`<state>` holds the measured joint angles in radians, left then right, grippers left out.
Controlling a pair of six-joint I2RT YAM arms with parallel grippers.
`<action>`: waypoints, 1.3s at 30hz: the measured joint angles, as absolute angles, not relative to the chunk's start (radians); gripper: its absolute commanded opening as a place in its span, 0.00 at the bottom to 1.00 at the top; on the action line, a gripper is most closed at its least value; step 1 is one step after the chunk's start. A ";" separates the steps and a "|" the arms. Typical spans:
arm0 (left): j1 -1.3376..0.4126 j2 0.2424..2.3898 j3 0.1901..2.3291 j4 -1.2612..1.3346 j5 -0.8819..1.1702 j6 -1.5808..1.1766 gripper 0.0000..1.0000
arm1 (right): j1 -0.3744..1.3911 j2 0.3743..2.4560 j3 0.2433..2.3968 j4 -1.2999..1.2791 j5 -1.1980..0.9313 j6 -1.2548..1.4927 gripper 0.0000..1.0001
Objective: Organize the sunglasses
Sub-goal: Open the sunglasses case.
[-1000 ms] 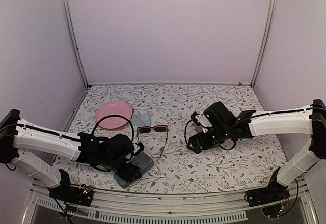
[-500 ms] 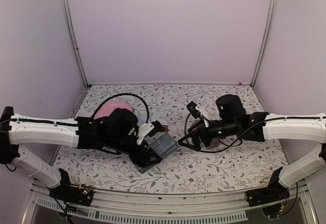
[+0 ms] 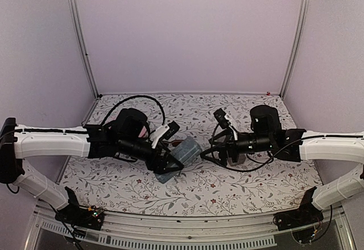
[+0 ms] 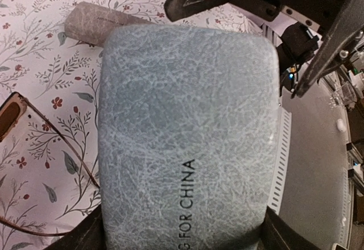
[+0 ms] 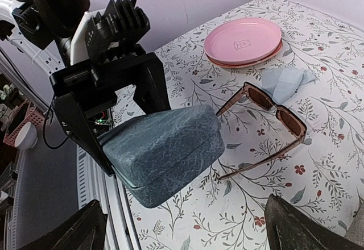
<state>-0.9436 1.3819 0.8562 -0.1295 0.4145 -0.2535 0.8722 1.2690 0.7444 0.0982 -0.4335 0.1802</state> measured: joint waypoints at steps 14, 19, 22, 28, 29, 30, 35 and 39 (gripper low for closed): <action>-0.931 1.367 0.835 -0.049 0.530 -0.239 0.00 | 0.863 1.374 0.744 0.267 -0.602 0.239 1.00; -0.931 1.367 0.833 -0.030 0.554 -0.240 0.00 | 0.863 1.415 0.744 0.340 -0.658 0.263 0.95; -0.931 1.367 0.823 -0.017 0.562 -0.240 0.00 | 0.863 1.431 0.744 0.372 -0.680 0.278 0.93; -0.930 1.368 0.815 -0.006 0.572 -0.240 0.00 | 0.863 1.464 0.744 0.432 -0.722 0.315 0.80; -0.929 1.368 0.812 -0.002 0.573 -0.240 0.00 | 0.863 1.467 0.744 0.439 -0.726 0.319 0.76; -0.928 1.368 0.808 0.003 0.575 -0.241 0.00 | 0.863 1.469 0.744 0.443 -0.730 0.322 0.73; -0.926 1.368 0.791 0.033 0.591 -0.242 0.00 | 0.855 1.470 0.739 0.459 -0.741 0.334 0.63; -0.926 1.367 0.768 0.076 0.599 -0.247 0.00 | 0.853 1.470 0.725 0.472 -0.739 0.333 0.62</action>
<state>-0.9264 1.3674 0.7681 0.0761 0.5987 -0.2470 0.8532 1.4696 0.7250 0.4717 -0.7395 0.3332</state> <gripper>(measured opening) 0.720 0.688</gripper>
